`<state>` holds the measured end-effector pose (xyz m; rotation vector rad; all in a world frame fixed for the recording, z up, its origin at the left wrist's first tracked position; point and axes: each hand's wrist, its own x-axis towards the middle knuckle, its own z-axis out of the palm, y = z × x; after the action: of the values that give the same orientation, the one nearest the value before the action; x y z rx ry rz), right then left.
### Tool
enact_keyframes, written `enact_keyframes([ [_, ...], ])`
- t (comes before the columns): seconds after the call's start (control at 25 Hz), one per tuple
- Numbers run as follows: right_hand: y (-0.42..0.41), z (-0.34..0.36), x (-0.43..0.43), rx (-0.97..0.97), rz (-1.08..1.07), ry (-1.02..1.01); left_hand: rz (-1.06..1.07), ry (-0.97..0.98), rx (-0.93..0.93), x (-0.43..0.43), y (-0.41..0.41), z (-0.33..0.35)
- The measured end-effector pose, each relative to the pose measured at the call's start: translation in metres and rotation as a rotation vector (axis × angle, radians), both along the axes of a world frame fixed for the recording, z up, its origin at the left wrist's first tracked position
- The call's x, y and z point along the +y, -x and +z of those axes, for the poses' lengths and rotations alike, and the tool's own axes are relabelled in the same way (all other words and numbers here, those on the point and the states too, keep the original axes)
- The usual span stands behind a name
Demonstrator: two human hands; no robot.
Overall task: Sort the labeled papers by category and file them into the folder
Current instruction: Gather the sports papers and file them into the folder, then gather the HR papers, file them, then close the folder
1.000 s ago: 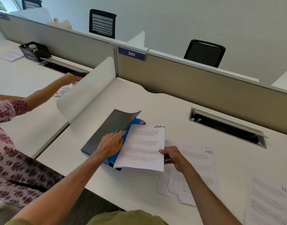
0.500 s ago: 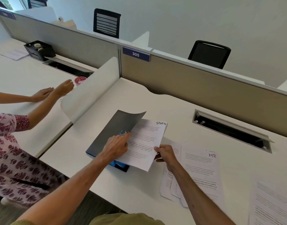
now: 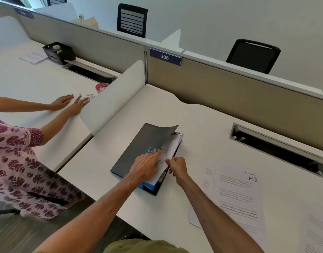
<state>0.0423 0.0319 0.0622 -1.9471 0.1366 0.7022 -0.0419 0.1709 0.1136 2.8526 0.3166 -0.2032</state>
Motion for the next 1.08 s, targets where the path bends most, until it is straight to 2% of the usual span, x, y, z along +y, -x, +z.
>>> enact_keyframes([
  [0.24,0.001,-0.003,0.034,0.014,-0.002,0.032,-0.077,0.009,-0.039,-0.001,-0.004,-0.003],
  [0.48,0.0,-0.012,0.029,0.004,0.013,0.069,-0.095,0.039,-0.017,0.0,-0.006,-0.016],
  [0.68,-0.001,-0.006,-0.016,-0.09,0.037,0.255,-0.132,0.0,0.049,-0.012,-0.014,-0.036],
  [0.88,0.011,-0.011,-0.084,-0.052,-0.1,0.19,-0.119,-0.09,0.131,-0.03,-0.017,-0.053],
  [1.08,0.033,-0.009,-0.147,-0.038,-0.271,0.108,-0.171,-0.145,0.059,-0.057,-0.017,-0.055],
])
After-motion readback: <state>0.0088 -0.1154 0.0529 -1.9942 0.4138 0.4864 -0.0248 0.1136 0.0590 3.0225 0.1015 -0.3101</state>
